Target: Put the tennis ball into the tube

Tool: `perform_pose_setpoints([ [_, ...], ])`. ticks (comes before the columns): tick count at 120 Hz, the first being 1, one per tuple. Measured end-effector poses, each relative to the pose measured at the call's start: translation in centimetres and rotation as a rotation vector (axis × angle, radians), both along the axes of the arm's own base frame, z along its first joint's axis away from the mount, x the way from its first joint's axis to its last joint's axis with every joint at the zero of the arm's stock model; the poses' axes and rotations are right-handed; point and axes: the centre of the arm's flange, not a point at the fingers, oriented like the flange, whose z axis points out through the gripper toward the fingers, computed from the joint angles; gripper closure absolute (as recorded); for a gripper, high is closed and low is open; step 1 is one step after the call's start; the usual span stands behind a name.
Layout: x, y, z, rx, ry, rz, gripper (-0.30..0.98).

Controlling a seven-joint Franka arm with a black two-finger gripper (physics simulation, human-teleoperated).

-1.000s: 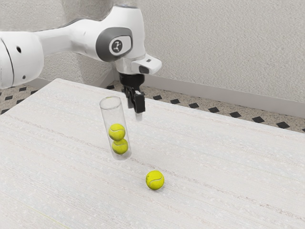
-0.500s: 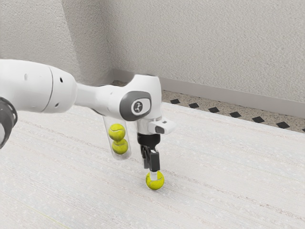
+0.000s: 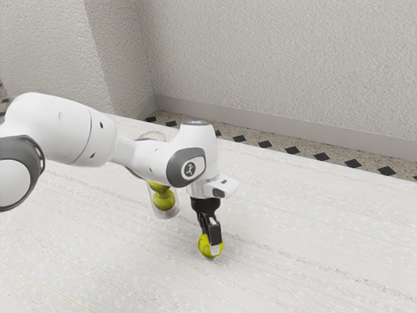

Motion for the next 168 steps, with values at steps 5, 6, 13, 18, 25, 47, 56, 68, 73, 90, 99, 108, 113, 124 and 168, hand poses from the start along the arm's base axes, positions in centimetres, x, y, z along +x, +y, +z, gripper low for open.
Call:
perform_pose_setpoints([
  [5, 0.1, 0.0, 0.0, -0.001, -0.006, -0.001, 0.2],
  [6, 0.1, 0.0, 0.0, -0.001, -0.007, -0.001, 0.21],
  [13, 0.2, 0.0, 0.0, -0.001, -0.014, -0.003, 0.26],
  [18, 0.2, 0.2, 0.1, -0.001, -0.018, -0.002, 0.28],
  [25, 0.3, 0.5, 0.1, 0.001, -0.02, 0.0, 0.31],
  [47, 0.4, 0.9, 3.9, 0.033, -0.062, -0.025, 0.42],
  [56, 0.6, 1.3, 7.0, 0.057, -0.097, -0.038, 0.45],
  [68, 1.3, 2.5, 12.3, 0.091, -0.169, -0.042, 0.47],
  [73, 1.9, 3.0, 14.7, 0.106, -0.204, -0.043, 0.48],
  [90, 4.0, 5.3, 22.9, 0.17, -0.314, -0.034, 0.5],
  [99, 4.1, 6.9, 26.1, 0.204, -0.345, -0.02, 0.49],
  [108, 4.5, 8.9, 29.5, 0.237, -0.383, 0.004, 0.48],
  [113, 4.7, 10.2, 30.7, 0.254, -0.391, 0.02, 0.47],
  [124, 4.9, 13.2, 31.1, 0.283, -0.368, 0.057, 0.45],
  [168, 5.2, 16.2, 29.7, 0.319, -0.295, 0.076, 0.13],
])
